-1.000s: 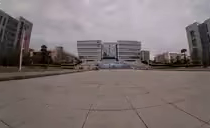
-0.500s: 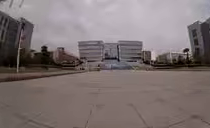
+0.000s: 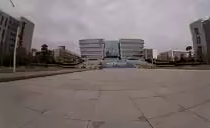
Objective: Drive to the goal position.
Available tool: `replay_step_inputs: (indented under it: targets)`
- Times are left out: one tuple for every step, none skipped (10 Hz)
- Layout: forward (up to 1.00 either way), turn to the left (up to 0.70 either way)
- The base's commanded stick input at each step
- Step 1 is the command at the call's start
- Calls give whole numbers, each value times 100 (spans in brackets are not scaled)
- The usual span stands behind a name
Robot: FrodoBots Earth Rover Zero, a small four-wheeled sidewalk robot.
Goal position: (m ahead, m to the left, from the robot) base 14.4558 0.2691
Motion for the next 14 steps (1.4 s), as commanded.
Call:
replay_step_inputs:
  targets:
    - [100, -14]
    - [100, -3]
    - [100, 0]
    - [100, -8]
    - [100, -15]
    - [100, -3]
    - [100, 0]
    - [100, -13]
    - [100, -11]
    - [100, 0]
    - [100, 0]
    - [100, -5]
    - [100, -28]
    - [100, -15]
